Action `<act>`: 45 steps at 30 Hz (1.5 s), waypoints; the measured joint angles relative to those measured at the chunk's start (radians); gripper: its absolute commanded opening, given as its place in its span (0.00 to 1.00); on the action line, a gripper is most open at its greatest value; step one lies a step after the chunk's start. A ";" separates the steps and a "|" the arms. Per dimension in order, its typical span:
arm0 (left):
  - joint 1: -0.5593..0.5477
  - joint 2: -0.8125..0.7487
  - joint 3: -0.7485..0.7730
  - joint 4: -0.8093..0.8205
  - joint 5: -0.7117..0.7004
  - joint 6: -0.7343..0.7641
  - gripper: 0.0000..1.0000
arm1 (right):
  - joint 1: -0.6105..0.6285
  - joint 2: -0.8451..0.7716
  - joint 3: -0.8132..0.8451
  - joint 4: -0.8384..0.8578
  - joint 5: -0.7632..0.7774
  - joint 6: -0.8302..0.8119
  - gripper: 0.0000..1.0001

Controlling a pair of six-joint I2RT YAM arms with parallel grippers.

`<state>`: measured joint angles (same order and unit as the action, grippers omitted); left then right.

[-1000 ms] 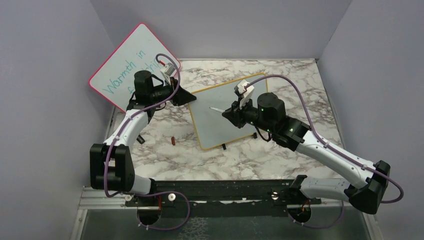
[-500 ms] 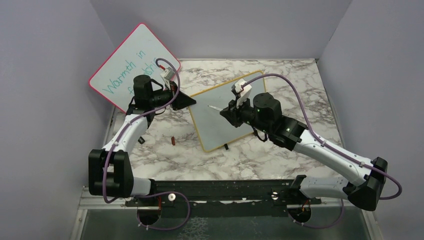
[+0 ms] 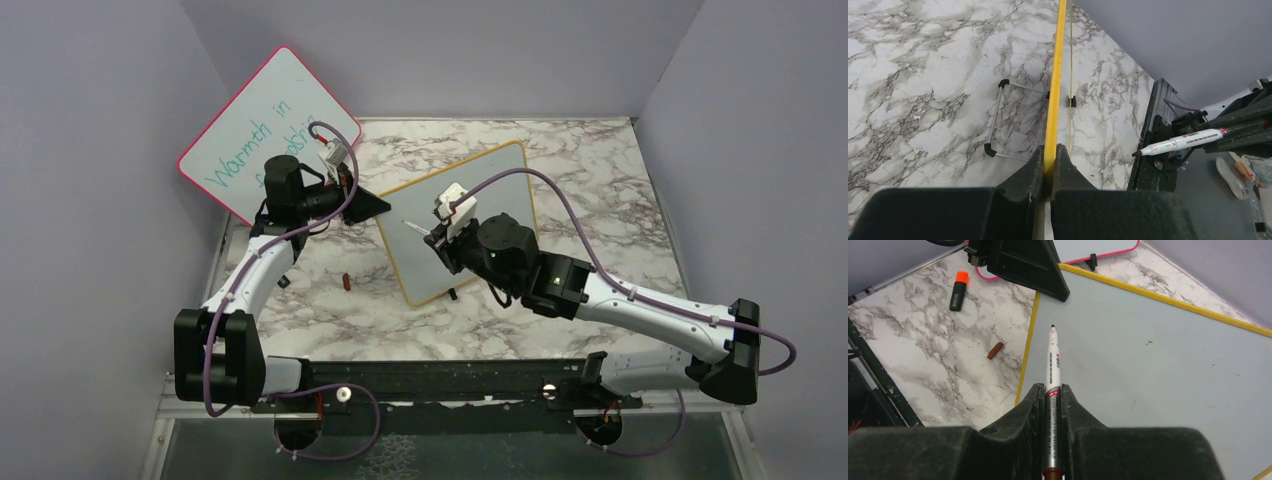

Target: Write a sentence on the whiteboard

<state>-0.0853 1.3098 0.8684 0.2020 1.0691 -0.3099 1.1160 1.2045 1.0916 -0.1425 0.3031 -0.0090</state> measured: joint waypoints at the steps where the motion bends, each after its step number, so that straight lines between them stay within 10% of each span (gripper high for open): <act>1: 0.000 0.000 0.000 -0.002 -0.002 0.000 0.00 | 0.015 0.005 0.000 0.008 0.027 -0.013 0.01; 45: 0.005 0.019 0.005 -0.006 -0.004 0.008 0.00 | 0.117 0.133 0.010 0.155 0.224 -0.142 0.01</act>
<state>-0.0799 1.3293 0.8730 0.1955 1.0649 -0.3023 1.2327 1.3373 1.1019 0.0128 0.5274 -0.1513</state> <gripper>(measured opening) 0.037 0.176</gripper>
